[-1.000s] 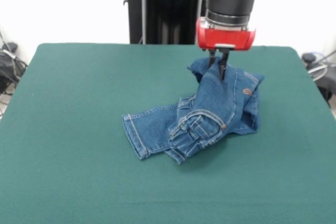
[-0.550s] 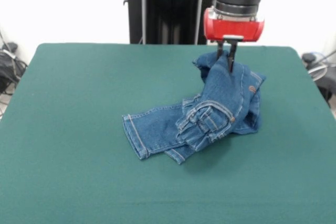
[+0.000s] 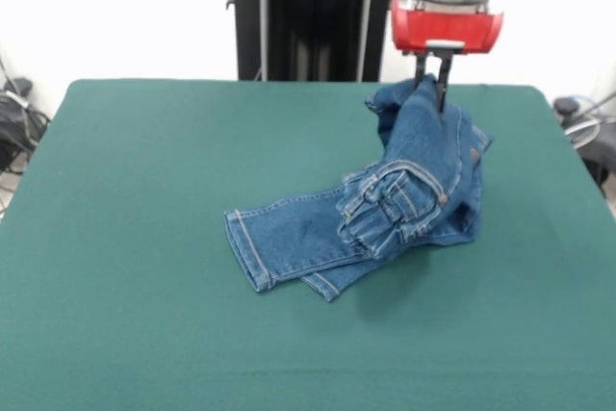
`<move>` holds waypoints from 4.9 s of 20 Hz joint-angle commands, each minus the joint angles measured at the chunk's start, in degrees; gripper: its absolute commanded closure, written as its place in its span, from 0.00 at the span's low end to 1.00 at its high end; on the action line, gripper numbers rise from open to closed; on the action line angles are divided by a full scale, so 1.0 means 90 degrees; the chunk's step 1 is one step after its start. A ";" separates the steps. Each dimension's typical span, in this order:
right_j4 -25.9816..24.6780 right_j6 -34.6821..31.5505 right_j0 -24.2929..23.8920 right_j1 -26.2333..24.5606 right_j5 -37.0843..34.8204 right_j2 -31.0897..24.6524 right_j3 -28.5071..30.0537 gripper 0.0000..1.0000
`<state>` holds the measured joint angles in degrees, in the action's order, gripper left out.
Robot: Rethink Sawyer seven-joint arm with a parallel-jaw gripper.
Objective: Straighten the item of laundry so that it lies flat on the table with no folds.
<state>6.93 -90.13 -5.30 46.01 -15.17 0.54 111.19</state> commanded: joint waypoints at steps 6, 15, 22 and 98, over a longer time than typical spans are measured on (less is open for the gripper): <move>0.0581 -0.1681 0.0407 0.0428 -0.0884 0.0104 0.0233 1.00; 0.0998 -0.1960 0.0561 0.0801 -0.0931 0.0172 0.0567 1.00; 0.1127 -0.2050 0.0770 0.0928 -0.0976 0.0391 0.0631 1.00; 0.0993 -0.4221 0.3678 0.1379 -0.3262 0.2814 -0.0362 1.00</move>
<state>14.88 -106.20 25.25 58.60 -38.37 23.71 110.98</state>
